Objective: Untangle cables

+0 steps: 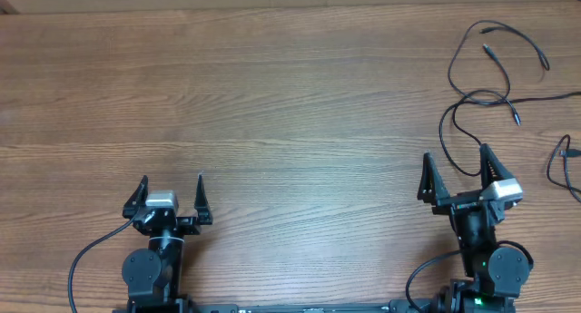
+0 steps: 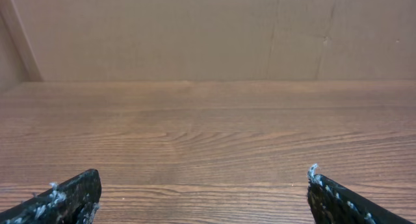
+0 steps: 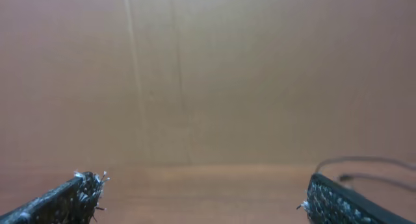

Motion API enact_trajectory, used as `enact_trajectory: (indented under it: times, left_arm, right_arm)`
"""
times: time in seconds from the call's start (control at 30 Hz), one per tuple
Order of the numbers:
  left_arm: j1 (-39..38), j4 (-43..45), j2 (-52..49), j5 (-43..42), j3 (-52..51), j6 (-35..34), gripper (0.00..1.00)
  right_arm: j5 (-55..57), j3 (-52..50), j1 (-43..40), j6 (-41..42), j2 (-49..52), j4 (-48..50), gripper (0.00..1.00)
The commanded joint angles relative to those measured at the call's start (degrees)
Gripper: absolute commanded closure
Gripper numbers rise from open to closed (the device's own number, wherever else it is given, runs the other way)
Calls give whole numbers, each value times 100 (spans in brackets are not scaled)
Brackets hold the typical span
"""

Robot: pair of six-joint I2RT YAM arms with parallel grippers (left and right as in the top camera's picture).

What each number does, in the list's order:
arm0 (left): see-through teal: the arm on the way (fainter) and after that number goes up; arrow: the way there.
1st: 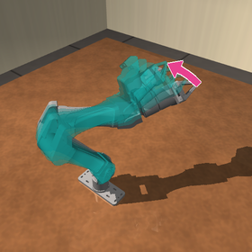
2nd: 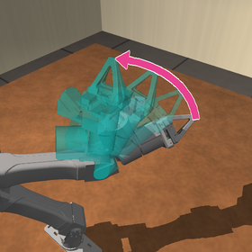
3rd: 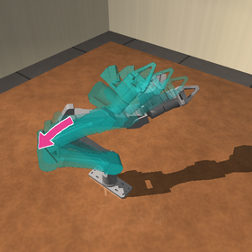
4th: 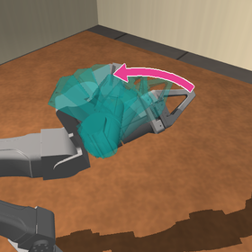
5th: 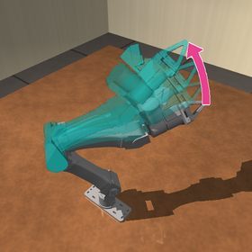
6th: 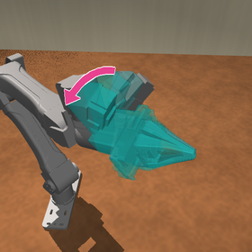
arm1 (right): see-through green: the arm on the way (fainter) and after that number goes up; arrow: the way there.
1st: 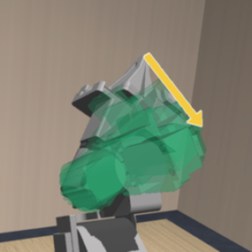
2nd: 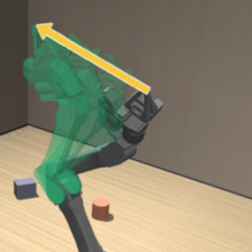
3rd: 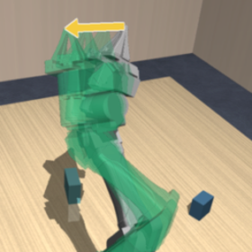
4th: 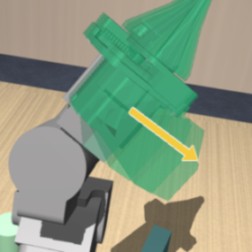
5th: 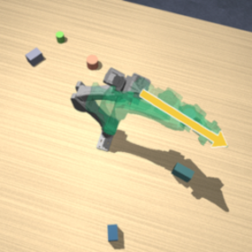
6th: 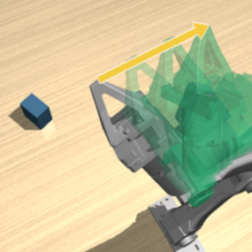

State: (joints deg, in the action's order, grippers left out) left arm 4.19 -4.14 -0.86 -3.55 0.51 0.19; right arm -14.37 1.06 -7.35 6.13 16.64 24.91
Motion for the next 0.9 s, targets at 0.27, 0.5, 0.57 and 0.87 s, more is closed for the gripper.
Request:
enact_trajectory:
  times: [0.27, 0.5, 0.57, 0.87]
  left_arm:
    - [31, -17, 61, 59, -24, 111, 0]
    - [31, -17, 61, 59, -24, 111, 0]
    - [31, -17, 61, 59, -24, 111, 0]
    - [31, -17, 61, 59, -24, 111, 0]
  right_arm:
    - [538, -61, 66, -17, -70, -1268, 0]
    - [535, -61, 66, -131, -852, -2339, 0]
    - [538, -61, 66, -201, -1211, -2712, 0]
    - [535, -61, 66, -339, -1650, -2887, 0]
